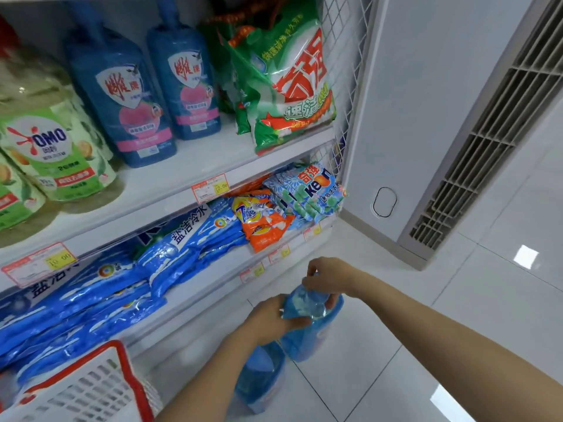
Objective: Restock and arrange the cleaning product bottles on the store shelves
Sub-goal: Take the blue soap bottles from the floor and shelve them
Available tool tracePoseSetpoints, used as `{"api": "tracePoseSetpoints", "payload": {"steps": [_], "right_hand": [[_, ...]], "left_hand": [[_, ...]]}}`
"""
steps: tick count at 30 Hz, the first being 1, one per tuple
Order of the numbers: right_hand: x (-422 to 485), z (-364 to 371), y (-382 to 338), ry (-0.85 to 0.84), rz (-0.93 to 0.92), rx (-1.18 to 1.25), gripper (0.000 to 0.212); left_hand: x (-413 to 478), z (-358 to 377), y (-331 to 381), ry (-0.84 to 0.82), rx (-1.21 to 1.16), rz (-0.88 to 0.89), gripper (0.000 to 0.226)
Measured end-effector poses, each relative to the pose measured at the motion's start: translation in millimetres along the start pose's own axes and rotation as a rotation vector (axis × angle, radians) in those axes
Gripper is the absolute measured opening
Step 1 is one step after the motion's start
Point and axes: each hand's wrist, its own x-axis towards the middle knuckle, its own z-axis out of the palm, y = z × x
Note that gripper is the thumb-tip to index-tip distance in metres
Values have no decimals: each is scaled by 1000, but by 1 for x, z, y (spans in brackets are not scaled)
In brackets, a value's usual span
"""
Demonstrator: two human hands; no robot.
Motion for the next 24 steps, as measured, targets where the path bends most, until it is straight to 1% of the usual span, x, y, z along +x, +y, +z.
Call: {"api": "tracePoseSetpoints", "payload": {"steps": [2,5,9,13,16,18,19,21,23,24], "right_hand": [[5,19,11,-32,19,46,15],[11,44,22,-82,25,95,15],[15,70,37,-38,29,124,15],[25,82,43,-13,20,146,27],[29,86,40,-41,-16,134,38],[28,86,39,-45,-26,149,41],[28,84,40,-53,-26,162,40],[26,74,39,-102,-19,151,41],[27,58,32,-126,-31,59,48],[28,48,24,-75,-76,-18,52]], "left_hand": [[3,4,-12,-6,-5,-16,43],[9,9,-25,-14,64,-43,41],[12,13,-32,-39,86,-75,39],[16,13,-36,-24,74,-75,32],[15,10,-40,-12,114,-64,30],[10,3,-44,13,90,-71,30],[6,-2,-46,48,77,-68,32],[-6,-17,-47,177,78,-27,33],[-20,-40,-46,378,78,55,31],[-28,-55,-45,497,89,118,28]]}}
